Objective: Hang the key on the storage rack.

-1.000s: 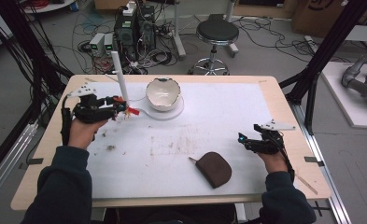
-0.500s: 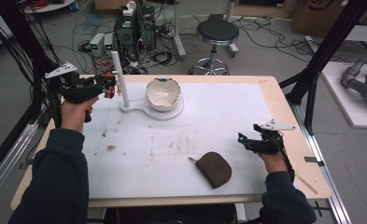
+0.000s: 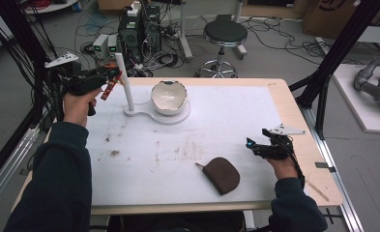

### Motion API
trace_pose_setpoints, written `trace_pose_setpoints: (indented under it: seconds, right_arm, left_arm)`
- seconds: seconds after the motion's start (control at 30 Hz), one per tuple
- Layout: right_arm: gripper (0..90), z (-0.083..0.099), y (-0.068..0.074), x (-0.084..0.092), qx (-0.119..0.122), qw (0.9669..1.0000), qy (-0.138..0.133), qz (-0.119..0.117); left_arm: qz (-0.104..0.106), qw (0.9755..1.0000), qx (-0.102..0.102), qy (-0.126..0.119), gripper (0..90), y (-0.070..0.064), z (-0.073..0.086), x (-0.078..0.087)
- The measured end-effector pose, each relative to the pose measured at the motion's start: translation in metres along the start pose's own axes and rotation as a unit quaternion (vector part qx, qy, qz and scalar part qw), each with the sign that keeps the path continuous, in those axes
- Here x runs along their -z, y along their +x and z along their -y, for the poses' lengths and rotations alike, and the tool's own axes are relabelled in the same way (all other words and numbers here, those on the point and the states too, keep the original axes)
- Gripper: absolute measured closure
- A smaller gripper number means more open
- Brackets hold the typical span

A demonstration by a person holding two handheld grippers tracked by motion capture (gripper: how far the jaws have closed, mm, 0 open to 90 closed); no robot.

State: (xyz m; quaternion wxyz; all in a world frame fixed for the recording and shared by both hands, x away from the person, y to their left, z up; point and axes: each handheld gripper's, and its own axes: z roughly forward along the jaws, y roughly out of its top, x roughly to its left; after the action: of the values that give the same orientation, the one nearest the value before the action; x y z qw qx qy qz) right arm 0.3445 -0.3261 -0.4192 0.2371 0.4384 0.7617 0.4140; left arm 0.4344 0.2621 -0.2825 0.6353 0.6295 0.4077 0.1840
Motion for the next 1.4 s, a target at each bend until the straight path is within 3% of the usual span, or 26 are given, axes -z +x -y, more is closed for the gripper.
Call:
trace_pose_setpoints:
  seconds: [0.23, 0.37, 0.6, 0.7, 0.9, 1.07, 1.4]
  right_arm:
    - [21.8, 0.0, 0.0, 0.0, 0.0, 1.0, 0.0, -0.001]
    - [21.8, 0.0, 0.0, -0.001, -0.001, 1.0, 0.001, -0.001]
    - [21.8, 0.0, 0.0, -0.001, 0.0, 1.0, 0.002, -0.002]
    - [21.8, 0.0, 0.0, -0.001, 0.0, 1.0, 0.002, -0.002]
    - [21.8, 0.0, 0.0, 0.0, 0.0, 1.0, 0.002, -0.003]
    - [21.8, 0.0, 0.0, -0.001, 0.003, 1.0, 0.002, -0.002]
    - [21.8, 0.0, 0.0, -0.001, 0.003, 1.0, 0.003, -0.003]
  left_arm:
    - [-0.005, 0.9999, 0.011, 0.004, 49.4, 0.004, 0.002, -0.006]
    - [0.001, 0.9998, 0.021, -0.006, 49.4, 0.004, 0.002, -0.008]
    - [0.01, 0.9997, 0.022, -0.01, 49.4, 0.001, -0.001, -0.008]
    - [0.012, 0.9997, 0.02, 0.009, 49.4, 0.002, 0.0, -0.014]
    - [0.026, 0.9994, 0.016, 0.015, 49.4, -0.005, -0.001, -0.02]
    - [0.026, 0.9992, 0.026, 0.014, 49.5, -0.003, 0.001, -0.019]
    - [0.036, 0.9991, 0.024, -0.002, 49.7, -0.005, 0.006, -0.005]
